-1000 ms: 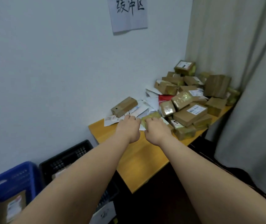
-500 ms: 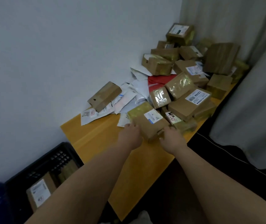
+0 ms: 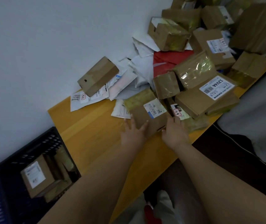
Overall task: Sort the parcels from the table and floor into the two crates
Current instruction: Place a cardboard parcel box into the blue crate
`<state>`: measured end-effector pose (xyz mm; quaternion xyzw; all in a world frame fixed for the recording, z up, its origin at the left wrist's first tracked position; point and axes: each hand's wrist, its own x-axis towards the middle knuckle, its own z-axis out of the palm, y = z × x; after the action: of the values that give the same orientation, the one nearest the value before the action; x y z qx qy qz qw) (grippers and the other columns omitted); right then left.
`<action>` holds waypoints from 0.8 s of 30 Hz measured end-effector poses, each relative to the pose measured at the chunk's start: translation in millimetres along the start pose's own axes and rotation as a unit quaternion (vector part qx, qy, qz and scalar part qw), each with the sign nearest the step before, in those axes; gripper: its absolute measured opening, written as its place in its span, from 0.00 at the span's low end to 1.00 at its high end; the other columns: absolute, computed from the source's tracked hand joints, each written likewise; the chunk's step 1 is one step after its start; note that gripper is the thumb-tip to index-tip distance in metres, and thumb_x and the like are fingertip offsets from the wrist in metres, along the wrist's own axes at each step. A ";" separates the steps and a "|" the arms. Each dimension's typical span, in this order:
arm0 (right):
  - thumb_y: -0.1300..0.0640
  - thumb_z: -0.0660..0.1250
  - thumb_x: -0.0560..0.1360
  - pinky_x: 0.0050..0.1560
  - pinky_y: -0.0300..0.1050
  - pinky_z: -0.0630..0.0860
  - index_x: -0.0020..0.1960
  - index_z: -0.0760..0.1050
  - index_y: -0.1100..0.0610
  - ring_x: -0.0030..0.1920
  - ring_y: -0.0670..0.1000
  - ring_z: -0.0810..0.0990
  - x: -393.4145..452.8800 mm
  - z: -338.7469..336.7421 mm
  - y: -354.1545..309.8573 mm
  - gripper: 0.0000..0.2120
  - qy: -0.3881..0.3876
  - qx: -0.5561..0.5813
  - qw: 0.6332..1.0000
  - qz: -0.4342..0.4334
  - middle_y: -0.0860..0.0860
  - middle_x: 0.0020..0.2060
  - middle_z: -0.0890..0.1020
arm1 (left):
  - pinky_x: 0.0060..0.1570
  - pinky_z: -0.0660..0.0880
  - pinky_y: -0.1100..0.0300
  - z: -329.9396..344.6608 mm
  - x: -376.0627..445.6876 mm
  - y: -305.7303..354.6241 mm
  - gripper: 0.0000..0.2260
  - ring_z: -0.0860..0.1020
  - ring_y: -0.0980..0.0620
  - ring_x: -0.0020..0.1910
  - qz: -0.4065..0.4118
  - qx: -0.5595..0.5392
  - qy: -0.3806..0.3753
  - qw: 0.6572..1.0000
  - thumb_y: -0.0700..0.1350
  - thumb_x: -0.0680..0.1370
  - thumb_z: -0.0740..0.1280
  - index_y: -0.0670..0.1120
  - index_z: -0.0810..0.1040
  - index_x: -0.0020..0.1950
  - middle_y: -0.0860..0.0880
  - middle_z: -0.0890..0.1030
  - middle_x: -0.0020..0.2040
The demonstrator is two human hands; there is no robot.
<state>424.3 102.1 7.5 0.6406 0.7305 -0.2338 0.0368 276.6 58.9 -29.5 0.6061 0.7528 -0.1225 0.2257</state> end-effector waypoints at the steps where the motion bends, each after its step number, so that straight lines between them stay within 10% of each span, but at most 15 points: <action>1: 0.54 0.62 0.78 0.66 0.53 0.66 0.74 0.56 0.57 0.68 0.59 0.63 4.1 0.8 0.6 0.28 -0.006 0.000 1.000 0.000 0.57 0.69 0.63 | 0.68 0.56 0.33 2.4 0.0 -5.7 0.32 0.37 0.31 0.75 -0.022 0.001 0.001 1.000 0.52 0.82 0.58 0.67 0.37 0.75 0.40 0.33 0.77; 11: 0.63 0.65 0.72 0.63 0.55 0.74 0.70 0.67 0.57 0.64 0.59 0.71 31.6 18.4 -11.0 0.27 -0.160 0.164 0.973 0.026 0.57 0.64 0.71 | 0.69 0.66 0.42 3.1 2.4 -16.9 0.30 0.58 0.37 0.75 -0.098 -0.215 0.057 0.970 0.58 0.80 0.59 0.51 0.53 0.79 0.41 0.48 0.79; 18: 0.72 0.58 0.75 0.49 0.41 0.73 0.49 0.78 0.55 0.60 0.54 0.74 26.5 6.8 -11.3 0.16 -0.104 0.330 0.938 -0.009 0.55 0.58 0.77 | 0.71 0.58 0.35 -16.7 4.3 -4.8 0.61 0.47 0.32 0.76 -0.245 -0.383 0.032 0.890 0.80 0.56 0.63 0.46 0.50 0.77 0.37 0.47 0.78; 24: 0.70 0.61 0.76 0.58 0.46 0.75 0.63 0.74 0.57 0.63 0.55 0.74 28.0 1.0 -29.0 0.18 -0.090 0.306 0.947 -0.019 0.55 0.63 0.76 | 0.47 0.81 0.54 -13.5 -10.5 -36.9 0.34 0.78 0.46 0.57 -0.171 -0.542 0.071 0.820 0.62 0.74 0.68 0.45 0.63 0.72 0.43 0.71 0.67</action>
<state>391.4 125.4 5.2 0.5830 0.6295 -0.5039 -0.0997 240.1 47.4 -16.0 0.2542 0.8035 0.3121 0.4387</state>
